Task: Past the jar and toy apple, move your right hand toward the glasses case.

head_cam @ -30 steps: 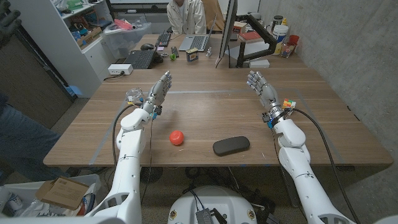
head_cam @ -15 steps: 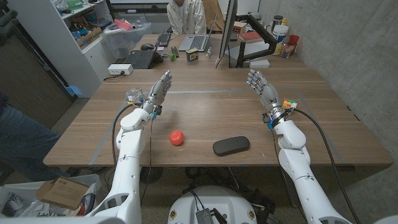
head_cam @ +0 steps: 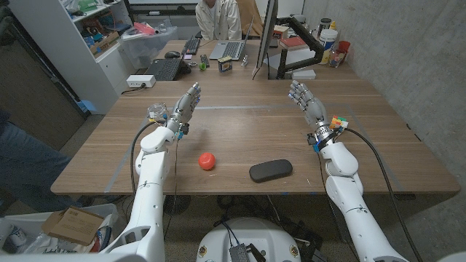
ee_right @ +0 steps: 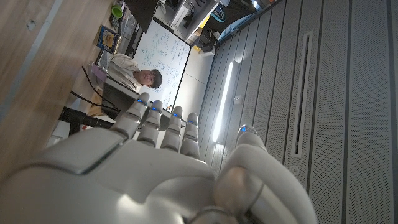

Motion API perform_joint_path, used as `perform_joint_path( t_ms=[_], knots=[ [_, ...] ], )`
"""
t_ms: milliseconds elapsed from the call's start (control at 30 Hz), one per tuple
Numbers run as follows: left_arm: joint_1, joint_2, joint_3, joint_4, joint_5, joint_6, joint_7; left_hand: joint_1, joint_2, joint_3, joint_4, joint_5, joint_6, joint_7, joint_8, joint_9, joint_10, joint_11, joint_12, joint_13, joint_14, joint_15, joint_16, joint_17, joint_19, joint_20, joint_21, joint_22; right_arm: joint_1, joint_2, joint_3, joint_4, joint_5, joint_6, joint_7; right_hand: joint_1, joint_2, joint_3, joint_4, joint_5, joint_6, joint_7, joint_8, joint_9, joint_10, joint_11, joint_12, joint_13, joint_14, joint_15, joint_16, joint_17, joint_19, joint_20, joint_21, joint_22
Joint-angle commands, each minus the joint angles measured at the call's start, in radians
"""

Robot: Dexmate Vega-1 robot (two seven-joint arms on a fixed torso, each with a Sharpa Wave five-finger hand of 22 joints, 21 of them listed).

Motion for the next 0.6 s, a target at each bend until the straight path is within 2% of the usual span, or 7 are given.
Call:
perform_joint_path(
  t_ms=[33,600],
  knots=[
    [-0.007,0.006,0.003,-0.001,0.004,0.003,-0.001,0.006,0.008,-0.003,-0.002,-0.006,0.003,0.003,0.004,0.004,-0.007,0.003,0.006,0.002,-0.006,0.0,0.005,0.005,-0.003,0.007,0.003,0.004,-0.004,0.001,-0.016,0.0,0.01,0.069,0.023,0.007,0.015,0.01,-0.001,0.006,0.016,-0.006,0.01,0.006,0.014,-0.007,0.004,0.001,0.014,-0.009,0.003,0.004,0.009,0.0,0.005,0.005],
    [-0.014,0.009,0.0,0.009,0.004,0.0,-0.002,0.008,0.01,-0.005,-0.003,-0.009,0.008,0.004,0.004,0.004,-0.006,0.007,0.007,0.002,-0.004,0.003,0.006,0.005,-0.003,-0.001,0.005,0.004,0.0,-0.018,-0.045,0.008,0.024,0.108,0.065,0.012,0.022,0.014,-0.004,0.006,0.025,-0.014,0.01,0.006,0.031,-0.009,0.008,0.002,0.025,-0.013,0.002,0.004,0.017,-0.004,0.006,0.005]
  ],
)
